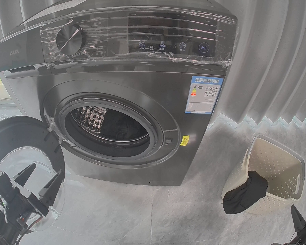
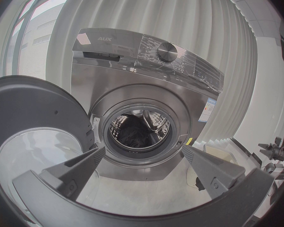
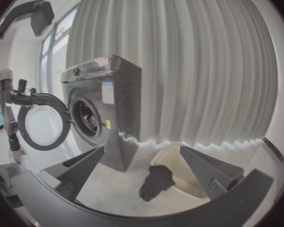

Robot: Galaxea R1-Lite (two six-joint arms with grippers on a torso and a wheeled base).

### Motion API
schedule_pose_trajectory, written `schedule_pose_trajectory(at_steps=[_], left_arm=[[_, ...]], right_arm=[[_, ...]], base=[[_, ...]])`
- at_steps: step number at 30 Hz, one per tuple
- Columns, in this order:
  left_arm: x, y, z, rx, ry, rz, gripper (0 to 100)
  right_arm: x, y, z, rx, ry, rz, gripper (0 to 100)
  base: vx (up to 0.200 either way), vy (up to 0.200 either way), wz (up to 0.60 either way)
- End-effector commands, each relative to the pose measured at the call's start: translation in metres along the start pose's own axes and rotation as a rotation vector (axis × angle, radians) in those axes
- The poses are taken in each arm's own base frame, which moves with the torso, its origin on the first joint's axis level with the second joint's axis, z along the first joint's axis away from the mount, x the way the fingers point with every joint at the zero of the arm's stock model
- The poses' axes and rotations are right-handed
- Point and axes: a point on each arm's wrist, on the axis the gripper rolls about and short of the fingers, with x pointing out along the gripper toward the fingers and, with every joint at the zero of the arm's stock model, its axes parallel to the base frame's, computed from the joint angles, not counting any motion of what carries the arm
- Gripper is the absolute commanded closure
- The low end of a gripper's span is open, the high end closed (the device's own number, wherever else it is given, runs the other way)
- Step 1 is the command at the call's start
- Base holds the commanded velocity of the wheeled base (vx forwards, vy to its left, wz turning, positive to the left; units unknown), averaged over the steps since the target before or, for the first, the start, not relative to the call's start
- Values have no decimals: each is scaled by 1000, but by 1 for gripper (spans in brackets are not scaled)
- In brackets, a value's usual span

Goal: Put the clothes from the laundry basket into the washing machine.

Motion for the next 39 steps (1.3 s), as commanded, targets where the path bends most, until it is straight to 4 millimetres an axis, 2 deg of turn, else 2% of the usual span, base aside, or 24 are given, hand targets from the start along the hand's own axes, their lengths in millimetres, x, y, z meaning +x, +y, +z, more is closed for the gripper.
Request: schedule_pose_trajectory(at_steps=[1, 13, 17, 25, 31, 34, 39], left_arm=[[-12, 9, -1, -23, -18, 8, 0], [-18, 14, -3, -34, -1, 35, 0], [-18, 14, -3, -36, -4, 36, 0], [-18, 15, -3, -32, -1, 40, 0], [-18, 15, -4, -28, 9, 42, 0], [-18, 16, -7, -14, 31, 52, 0], [-17, 26, -13, 47, 85, 186, 0]], right_arm=[[-1, -2, -15, -30, 112, -125, 0], [-1, -2, -14, -27, 102, -127, 0], [-1, -4, -14, -30, 110, -231, 0], [-1, -5, -14, -29, 110, -244, 0], [-1, -5, -14, 42, 102, -244, 0], [-1, -5, -14, 44, 102, -244, 0], [-1, -5, -14, 45, 100, -246, 0]], base=[[0, 0, 0], [0, 0, -600], [0, 0, 0], [0, 0, 0], [0, 0, -600], [0, 0, 0], [0, 0, 0]])
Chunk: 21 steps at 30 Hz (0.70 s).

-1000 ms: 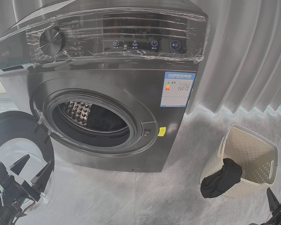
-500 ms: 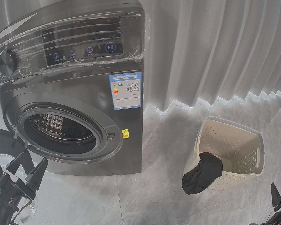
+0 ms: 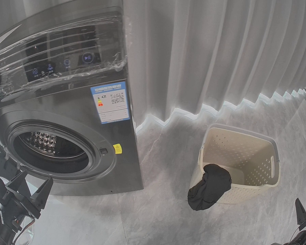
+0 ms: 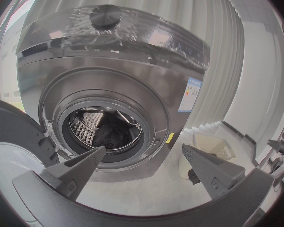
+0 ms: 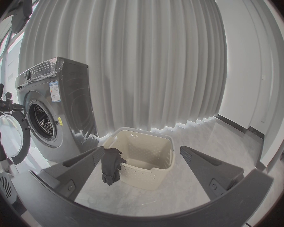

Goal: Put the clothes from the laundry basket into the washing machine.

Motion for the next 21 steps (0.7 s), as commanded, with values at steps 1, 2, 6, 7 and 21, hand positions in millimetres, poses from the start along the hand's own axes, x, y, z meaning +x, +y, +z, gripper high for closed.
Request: schedule_pose_trajectory(at_steps=[1, 2, 6, 7, 21], left_arm=[[-1, 10, -8, 50, 40, 102, 0], [-2, 10, -8, 51, 39, 103, 0], [-8, 16, -12, 66, 60, 149, 0], [-12, 19, -13, 71, 62, 153, 0], [-61, 24, -24, 50, -42, -354, 0]], right_arm=[[1, 0, -5, 3, 23, -1, 0], [1, 0, -5, 5, 22, -1, 0], [2, 0, -5, 15, 25, -1, 0], [2, 0, -5, 15, 25, 1, 0], [2, 0, -5, 15, 25, -1, 0]], base=[[0, 0, 0], [0, 0, 0], [0, 0, 0], [0, 0, 0], [0, 0, 0]])
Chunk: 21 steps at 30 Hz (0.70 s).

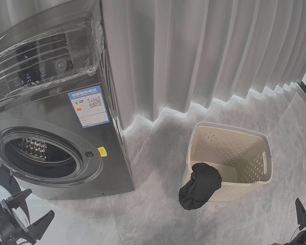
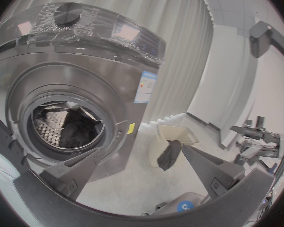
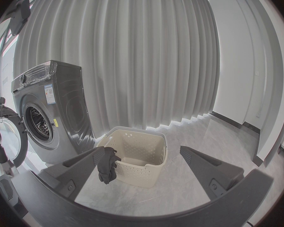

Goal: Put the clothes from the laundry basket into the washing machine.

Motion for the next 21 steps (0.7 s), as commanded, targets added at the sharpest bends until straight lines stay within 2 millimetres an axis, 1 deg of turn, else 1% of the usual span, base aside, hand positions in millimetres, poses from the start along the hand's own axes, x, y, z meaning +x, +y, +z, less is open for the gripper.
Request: schedule_pose_trajectory(at_steps=[1, 7, 10, 14, 16, 17, 18, 21], left_arm=[[-27, -2, -13, 17, -102, -103, 0], [-29, -2, -18, 16, -82, -81, 0], [-30, -2, -18, 17, -106, -5, 0], [-44, -5, -32, 44, -177, 114, 0], [-45, -6, -35, 52, -181, 134, 0], [-49, -8, -47, 56, -169, 183, 0], [-50, -7, -49, 50, -162, 194, 0], [-51, -6, -48, 44, -178, 260, 0]], right_arm=[[1, 0, -5, -3, 22, -1, 0], [1, 0, -5, -3, 22, -1, 0], [1, 0, -5, -3, 22, -1, 0], [1, 0, -5, -4, 22, -4, 0], [1, 0, -5, -3, 21, -7, 0], [1, 0, -5, -3, 21, -10, 0], [1, 0, -5, -3, 21, -10, 0], [1, 0, -5, 2, 19, -13, 0]], base=[[0, 0, 0], [0, 0, 0], [0, 0, 0], [0, 0, 0], [0, 0, 0], [0, 0, 0], [0, 0, 0], [0, 0, 0]])
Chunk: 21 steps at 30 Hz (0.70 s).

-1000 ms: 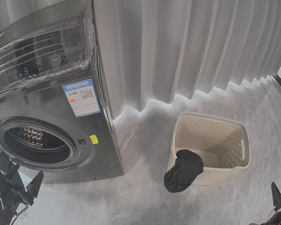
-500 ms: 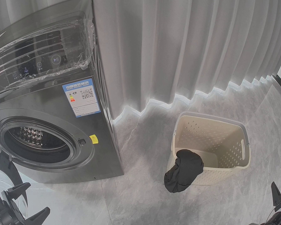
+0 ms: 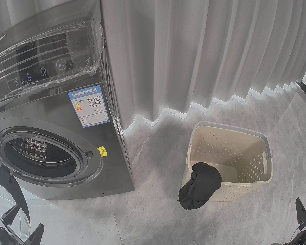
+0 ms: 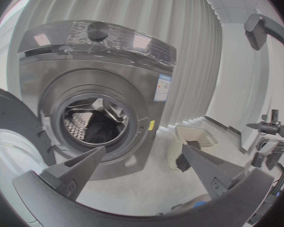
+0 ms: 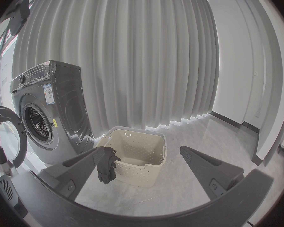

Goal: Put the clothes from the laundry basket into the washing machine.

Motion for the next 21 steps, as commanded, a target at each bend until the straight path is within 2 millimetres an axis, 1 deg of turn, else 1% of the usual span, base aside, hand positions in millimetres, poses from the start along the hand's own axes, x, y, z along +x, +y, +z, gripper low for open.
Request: schedule_pose_trajectory(at_steps=[1, 3, 7, 9, 12, 21], left_arm=[[-10, -1, -11, 21, -100, 160, 0], [-10, 1, -11, 17, -105, 229, 0], [-10, 2, -10, 23, -122, 286, 0], [-11, 3, -10, 44, -123, 299, 0], [-11, 2, -10, 53, -120, 270, 0], [-10, 1, -10, 44, -119, 231, 0]], right_arm=[[1, 0, -5, 9, 18, -7, 0], [1, 0, -5, 27, 21, -7, 0], [1, 0, -5, 30, 21, -9, 0], [1, 0, -5, 30, 21, -9, 0], [1, 0, -5, 30, 21, -9, 0], [1, 0, -5, 31, 21, -10, 0]], base=[[0, 0, 0], [0, 0, 0], [0, 0, 0], [0, 0, 0], [0, 0, 0], [0, -200, 0]])
